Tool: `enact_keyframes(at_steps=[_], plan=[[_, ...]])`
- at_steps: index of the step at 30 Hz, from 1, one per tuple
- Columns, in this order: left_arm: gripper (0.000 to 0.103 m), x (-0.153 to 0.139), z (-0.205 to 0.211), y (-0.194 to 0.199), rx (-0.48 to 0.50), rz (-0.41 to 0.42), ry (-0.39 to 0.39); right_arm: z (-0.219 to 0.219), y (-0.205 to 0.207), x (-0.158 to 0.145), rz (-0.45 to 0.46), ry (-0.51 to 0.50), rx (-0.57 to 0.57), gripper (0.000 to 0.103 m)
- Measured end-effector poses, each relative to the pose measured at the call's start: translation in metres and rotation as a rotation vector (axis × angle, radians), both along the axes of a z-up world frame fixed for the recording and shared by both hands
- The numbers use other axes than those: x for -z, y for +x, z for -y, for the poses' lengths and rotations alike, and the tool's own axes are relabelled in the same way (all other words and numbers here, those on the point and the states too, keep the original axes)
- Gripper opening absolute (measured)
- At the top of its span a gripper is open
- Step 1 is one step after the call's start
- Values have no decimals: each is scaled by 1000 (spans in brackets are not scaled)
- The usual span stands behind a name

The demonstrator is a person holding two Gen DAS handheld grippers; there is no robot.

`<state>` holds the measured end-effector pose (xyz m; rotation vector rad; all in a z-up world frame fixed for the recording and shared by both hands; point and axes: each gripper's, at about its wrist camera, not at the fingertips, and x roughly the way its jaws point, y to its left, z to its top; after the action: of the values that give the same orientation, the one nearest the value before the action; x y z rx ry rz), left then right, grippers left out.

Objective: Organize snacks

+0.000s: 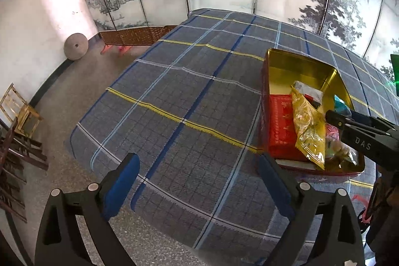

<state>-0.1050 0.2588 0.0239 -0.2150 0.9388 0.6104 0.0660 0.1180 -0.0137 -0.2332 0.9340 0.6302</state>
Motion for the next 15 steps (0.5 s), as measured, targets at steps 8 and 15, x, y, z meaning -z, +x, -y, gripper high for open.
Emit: enact_keyframes(at_steps=[8,15], plan=[[95,-3,10,2,12,-4,5,4,-12,-13,58,13,-15,73],[95,-7,23,6,37,1,14,16,-38,-28,87,11,-39,81]])
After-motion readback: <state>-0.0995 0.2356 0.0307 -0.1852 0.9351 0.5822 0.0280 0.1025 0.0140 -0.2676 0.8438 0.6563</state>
